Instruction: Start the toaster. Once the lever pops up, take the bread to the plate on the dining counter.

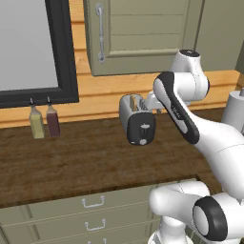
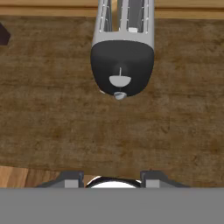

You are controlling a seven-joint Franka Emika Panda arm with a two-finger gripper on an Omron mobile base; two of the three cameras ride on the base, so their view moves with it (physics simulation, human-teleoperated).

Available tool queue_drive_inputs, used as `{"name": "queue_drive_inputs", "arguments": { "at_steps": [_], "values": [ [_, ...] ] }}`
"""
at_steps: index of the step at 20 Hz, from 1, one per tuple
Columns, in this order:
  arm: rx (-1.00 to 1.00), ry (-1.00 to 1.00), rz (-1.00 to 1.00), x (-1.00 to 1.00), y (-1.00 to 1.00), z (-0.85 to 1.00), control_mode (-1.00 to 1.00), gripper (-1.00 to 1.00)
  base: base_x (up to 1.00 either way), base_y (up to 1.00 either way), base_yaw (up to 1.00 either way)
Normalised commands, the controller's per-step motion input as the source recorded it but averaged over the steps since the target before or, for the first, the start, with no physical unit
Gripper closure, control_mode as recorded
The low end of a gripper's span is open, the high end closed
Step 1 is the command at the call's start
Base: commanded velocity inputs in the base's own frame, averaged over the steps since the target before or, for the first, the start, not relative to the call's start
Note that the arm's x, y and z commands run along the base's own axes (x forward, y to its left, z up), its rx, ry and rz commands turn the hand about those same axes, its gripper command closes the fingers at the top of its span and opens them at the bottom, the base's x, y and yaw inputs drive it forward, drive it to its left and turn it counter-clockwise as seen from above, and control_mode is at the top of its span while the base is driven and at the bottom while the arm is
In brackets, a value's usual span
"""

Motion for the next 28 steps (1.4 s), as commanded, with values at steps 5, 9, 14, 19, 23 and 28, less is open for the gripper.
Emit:
{"name": "queue_drive_inputs", "arguments": {
  "at_steps": [5,9,14,19,23,28],
  "values": [
    [0.00,-0.08,0.00,0.04,-0.01,-0.27,-1.00,-1.00,0.00,0.00,0.00],
    [0.00,-0.15,0.00,0.08,-0.08,-0.59,-1.00,-1.00,0.00,0.00,0.00],
    [0.00,-0.11,0.00,0.18,-0.11,-0.56,-1.00,-1.00,0.00,0.00,0.00],
    [0.00,-0.01,-0.03,0.32,-0.06,-0.35,-1.00,-1.00,0.00,0.00,0.00],
    [0.00,0.00,-0.08,0.45,-0.05,-0.07,-1.00,-1.00,0.00,0.00,0.00],
    [0.00,0.00,-0.08,0.48,-0.14,-0.05,-1.00,-1.00,0.00,0.00,0.00]
  ]
}}
